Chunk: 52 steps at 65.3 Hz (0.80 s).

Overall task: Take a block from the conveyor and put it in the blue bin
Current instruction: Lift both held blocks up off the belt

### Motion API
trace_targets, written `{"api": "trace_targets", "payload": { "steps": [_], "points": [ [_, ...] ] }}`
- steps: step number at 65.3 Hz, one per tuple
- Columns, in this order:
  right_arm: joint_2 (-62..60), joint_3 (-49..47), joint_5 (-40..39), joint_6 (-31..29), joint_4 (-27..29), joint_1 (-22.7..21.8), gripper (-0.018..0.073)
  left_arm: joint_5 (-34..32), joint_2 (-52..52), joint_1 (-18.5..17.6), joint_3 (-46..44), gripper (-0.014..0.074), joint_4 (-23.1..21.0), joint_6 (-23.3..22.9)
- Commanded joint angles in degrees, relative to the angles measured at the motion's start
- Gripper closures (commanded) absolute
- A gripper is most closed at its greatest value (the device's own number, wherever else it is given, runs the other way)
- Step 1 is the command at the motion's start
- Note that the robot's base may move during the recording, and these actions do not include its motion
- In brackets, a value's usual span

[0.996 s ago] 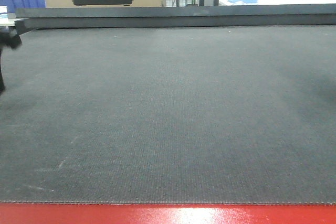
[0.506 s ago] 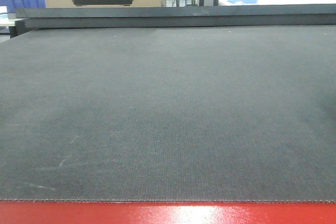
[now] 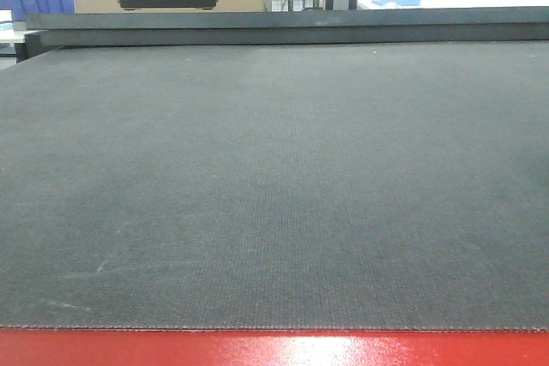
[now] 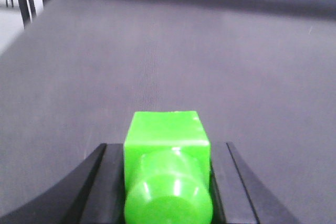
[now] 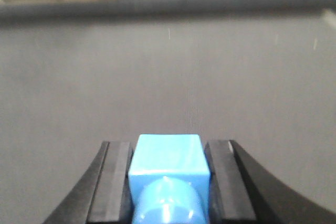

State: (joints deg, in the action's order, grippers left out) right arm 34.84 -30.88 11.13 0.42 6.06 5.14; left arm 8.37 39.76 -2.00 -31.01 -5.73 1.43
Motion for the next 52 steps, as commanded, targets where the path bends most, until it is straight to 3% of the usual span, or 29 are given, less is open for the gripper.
{"api": "trace_targets", "payload": {
  "steps": [1, 22, 52],
  "points": [
    [-3.1, 0.0, -2.2, -0.4, 0.1, 0.1, 0.0720, -1.6, -4.1, 0.0, 0.0, 0.0707, -0.6, 0.1],
    [-12.1, 0.0, -1.4, -0.4, 0.1, 0.1, 0.0720, -1.7, -13.9, 0.0, 0.0, 0.0707, -0.6, 0.1],
    [-13.2, 0.0, -1.9, -0.4, 0.1, 0.1, 0.0720, -1.8, -15.5, 0.0, 0.0, 0.0707, -0.5, 0.1]
  ]
}}
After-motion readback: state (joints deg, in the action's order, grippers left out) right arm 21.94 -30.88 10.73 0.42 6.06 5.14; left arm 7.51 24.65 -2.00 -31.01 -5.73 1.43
